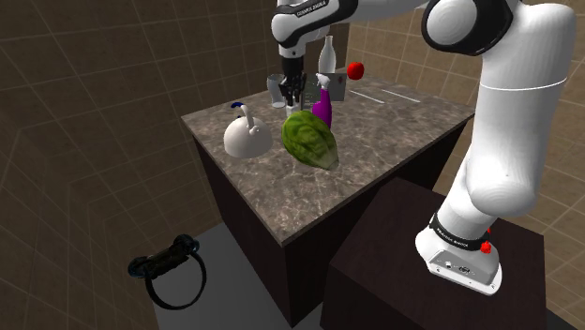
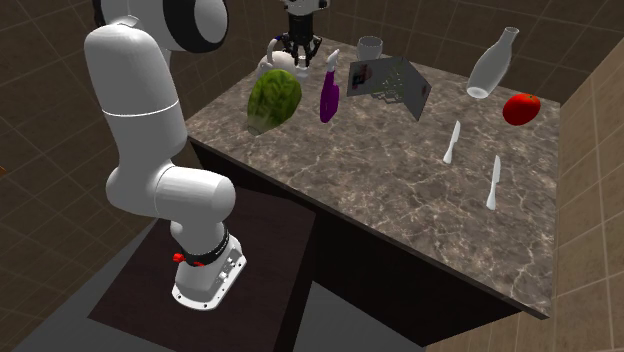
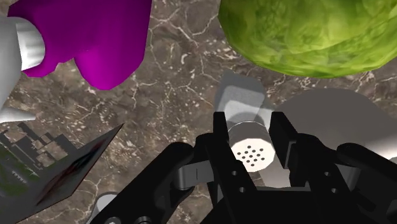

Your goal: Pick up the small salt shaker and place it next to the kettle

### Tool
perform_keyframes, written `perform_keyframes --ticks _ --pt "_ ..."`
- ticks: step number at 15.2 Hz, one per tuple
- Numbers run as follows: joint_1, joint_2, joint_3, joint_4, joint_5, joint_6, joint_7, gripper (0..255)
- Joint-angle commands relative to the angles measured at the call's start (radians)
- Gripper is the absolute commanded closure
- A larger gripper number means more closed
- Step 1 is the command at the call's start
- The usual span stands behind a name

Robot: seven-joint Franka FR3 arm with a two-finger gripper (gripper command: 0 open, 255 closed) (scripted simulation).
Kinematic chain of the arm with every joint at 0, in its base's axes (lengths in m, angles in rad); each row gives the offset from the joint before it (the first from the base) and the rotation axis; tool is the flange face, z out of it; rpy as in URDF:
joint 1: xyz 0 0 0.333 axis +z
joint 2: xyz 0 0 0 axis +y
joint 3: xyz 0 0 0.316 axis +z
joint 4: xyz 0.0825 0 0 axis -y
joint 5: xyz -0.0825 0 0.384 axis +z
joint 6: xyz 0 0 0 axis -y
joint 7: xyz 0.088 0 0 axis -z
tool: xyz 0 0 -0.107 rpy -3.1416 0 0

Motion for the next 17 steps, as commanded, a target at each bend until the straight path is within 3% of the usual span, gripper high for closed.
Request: perform_keyframes --ticks 1,13,17 --pt "-0.001 0.005 0.000 -0.022 0.002 0.027 -0.003 255" --pt "-0.004 0.056 0.007 -0.121 0.022 0.176 -0.016 255" --pt "-0.004 0.056 0.007 -0.121 0.022 0.176 -0.016 255"
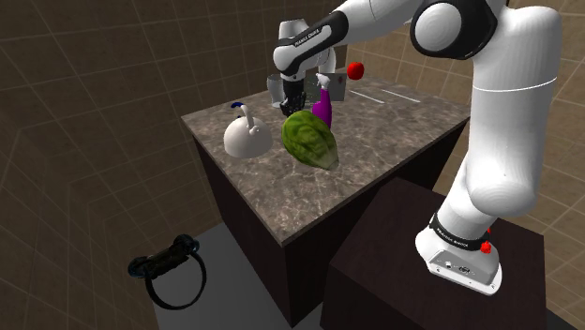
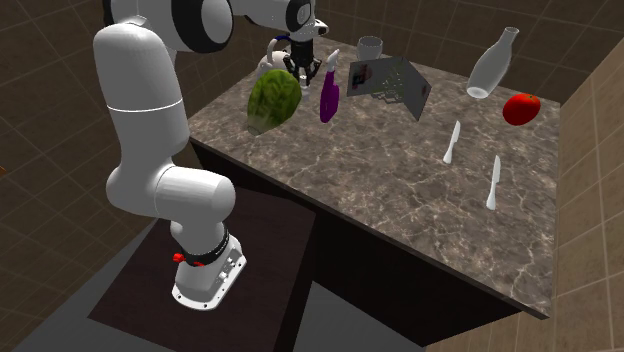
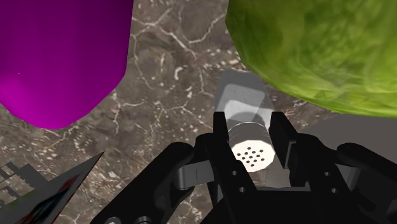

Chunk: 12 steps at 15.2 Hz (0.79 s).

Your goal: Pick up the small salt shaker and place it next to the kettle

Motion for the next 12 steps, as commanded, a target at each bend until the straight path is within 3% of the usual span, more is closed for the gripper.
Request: perform_keyframes --ticks 1,4,5,10,12 --pt "0.000 0.000 0.000 -0.001 0.000 0.001 0.000 255" --pt "0.000 0.000 0.000 -0.001 0.000 0.001 0.000 255" --pt "0.000 0.000 0.000 -0.001 0.000 0.001 0.000 0" --pt "0.000 0.000 0.000 -0.001 0.000 0.001 0.000 0" --pt "0.002 -0.024 -0.003 0.035 -0.009 -0.058 0.006 0"
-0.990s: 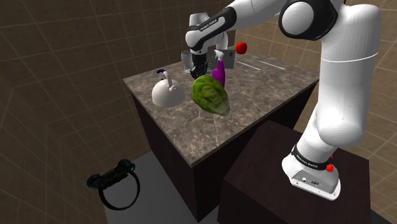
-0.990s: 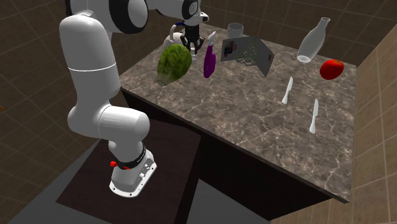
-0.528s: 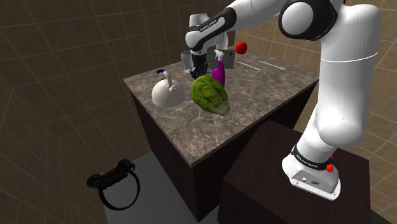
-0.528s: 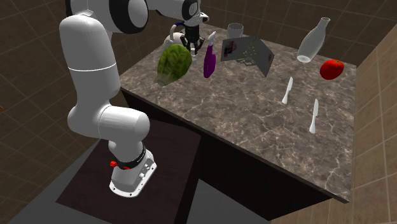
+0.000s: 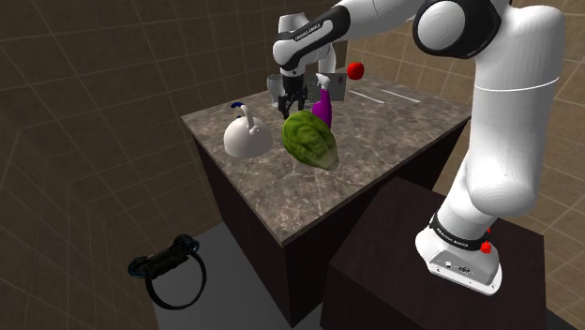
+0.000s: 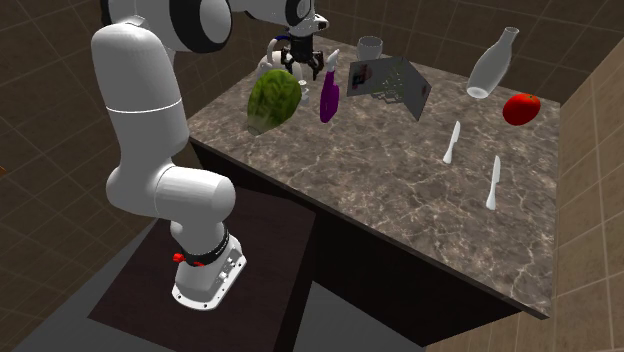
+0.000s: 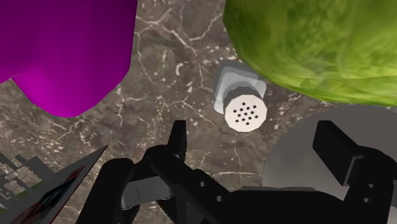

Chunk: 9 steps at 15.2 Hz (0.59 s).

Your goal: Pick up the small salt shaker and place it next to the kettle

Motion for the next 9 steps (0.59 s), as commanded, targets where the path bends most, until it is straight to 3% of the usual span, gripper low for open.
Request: perform_keyframes --ticks 1,9 --pt "0.001 -0.021 -0.003 0.032 -0.008 -0.053 0.004 0" --pt "0.001 -0.029 -0.004 0.049 -0.010 -0.077 0.006 0"
